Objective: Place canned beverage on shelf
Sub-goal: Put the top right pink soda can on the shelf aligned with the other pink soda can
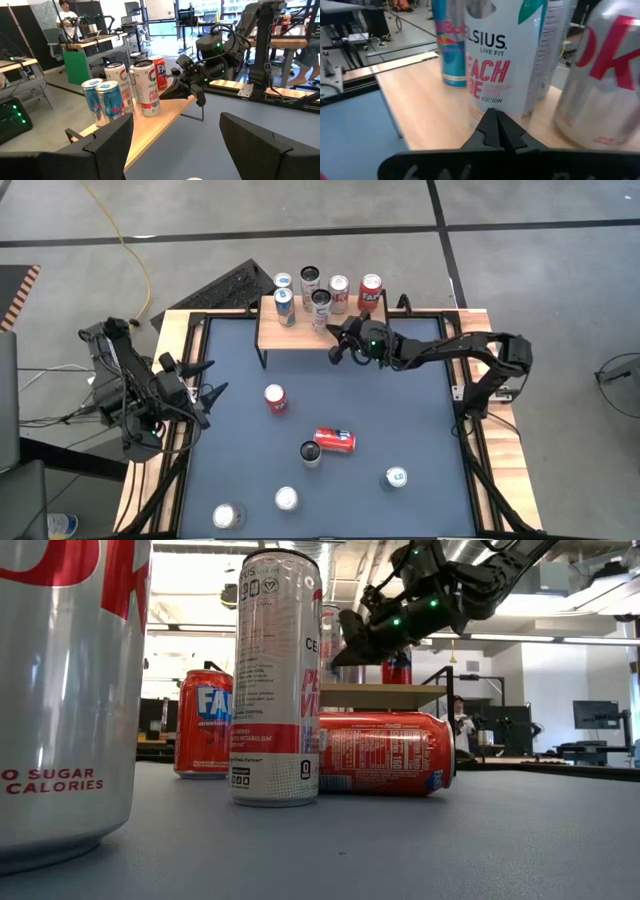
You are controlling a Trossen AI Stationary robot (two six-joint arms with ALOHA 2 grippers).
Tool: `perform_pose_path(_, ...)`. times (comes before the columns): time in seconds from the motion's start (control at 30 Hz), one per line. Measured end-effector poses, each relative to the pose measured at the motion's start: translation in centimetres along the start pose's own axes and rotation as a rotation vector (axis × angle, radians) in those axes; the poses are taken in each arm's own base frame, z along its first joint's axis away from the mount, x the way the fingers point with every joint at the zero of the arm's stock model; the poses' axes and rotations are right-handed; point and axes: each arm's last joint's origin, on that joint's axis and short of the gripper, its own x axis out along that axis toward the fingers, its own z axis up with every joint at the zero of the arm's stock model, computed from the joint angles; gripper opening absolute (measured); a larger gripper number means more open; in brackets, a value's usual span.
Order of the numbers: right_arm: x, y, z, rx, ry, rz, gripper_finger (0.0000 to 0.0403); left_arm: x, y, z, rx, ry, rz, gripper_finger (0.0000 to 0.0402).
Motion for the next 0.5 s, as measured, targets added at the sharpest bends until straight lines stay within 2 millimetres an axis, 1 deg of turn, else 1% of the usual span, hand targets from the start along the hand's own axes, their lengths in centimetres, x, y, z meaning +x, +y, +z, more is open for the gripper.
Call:
perform_pose_path(0.27,0.4,-1.4,0.2,0.012,-0.006,-0.009,0.0,0.0,0.0,0.0,0.001,-0.002,0.002,0.0288)
perform_pose_path(0.5,0.3,-1.2,-0.2,-0.001,0.029,-0.018,0.0,0.0,0.0,0.0,0.015,-0.004,0.003,0.0288)
